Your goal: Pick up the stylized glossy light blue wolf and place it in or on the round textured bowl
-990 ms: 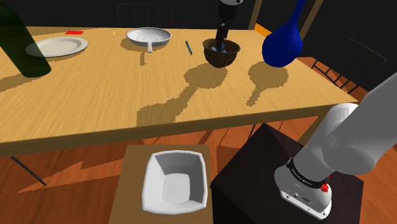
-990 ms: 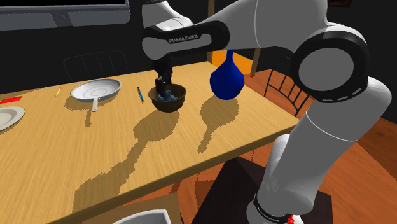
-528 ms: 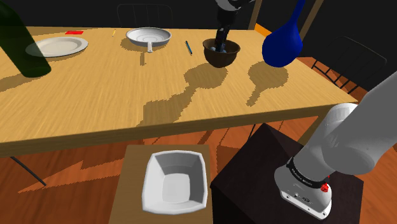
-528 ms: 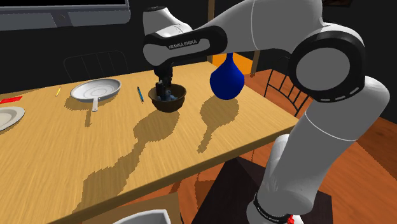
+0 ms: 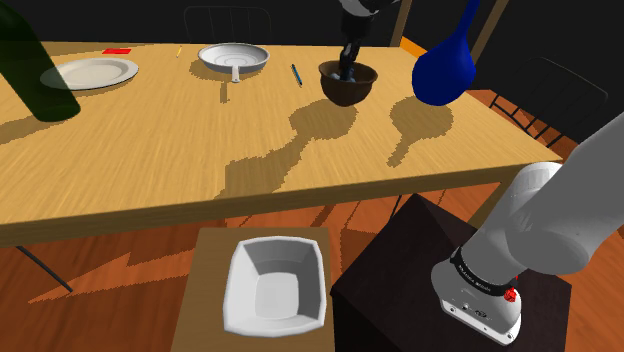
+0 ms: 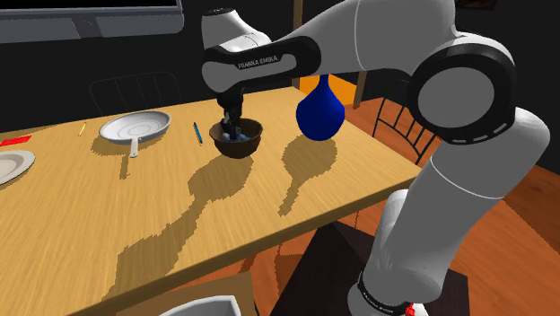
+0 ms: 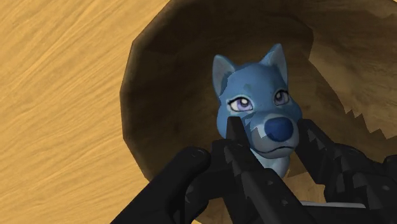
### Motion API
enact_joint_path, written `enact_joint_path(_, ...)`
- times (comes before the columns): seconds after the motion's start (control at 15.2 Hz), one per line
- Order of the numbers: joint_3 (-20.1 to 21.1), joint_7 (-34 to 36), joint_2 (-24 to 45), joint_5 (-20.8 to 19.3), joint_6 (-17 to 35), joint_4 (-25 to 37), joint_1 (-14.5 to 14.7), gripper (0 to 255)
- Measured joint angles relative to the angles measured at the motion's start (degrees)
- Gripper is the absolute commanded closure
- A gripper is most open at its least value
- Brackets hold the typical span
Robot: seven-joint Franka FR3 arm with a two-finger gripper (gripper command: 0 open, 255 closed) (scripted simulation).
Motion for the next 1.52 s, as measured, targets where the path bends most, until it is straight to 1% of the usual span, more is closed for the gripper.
enact_joint_path(0.4,0.0,0.0,0.0,0.0,-0.4,0.2,0.0,255)
enact_joint_path(1.06,0.2,-1.0,0.2,0.4,-7.6,7.5,0.2,255)
enact_joint_path(1.52,0.2,-1.9,1.2,0.9,-13.2,14.2,0.2,255)
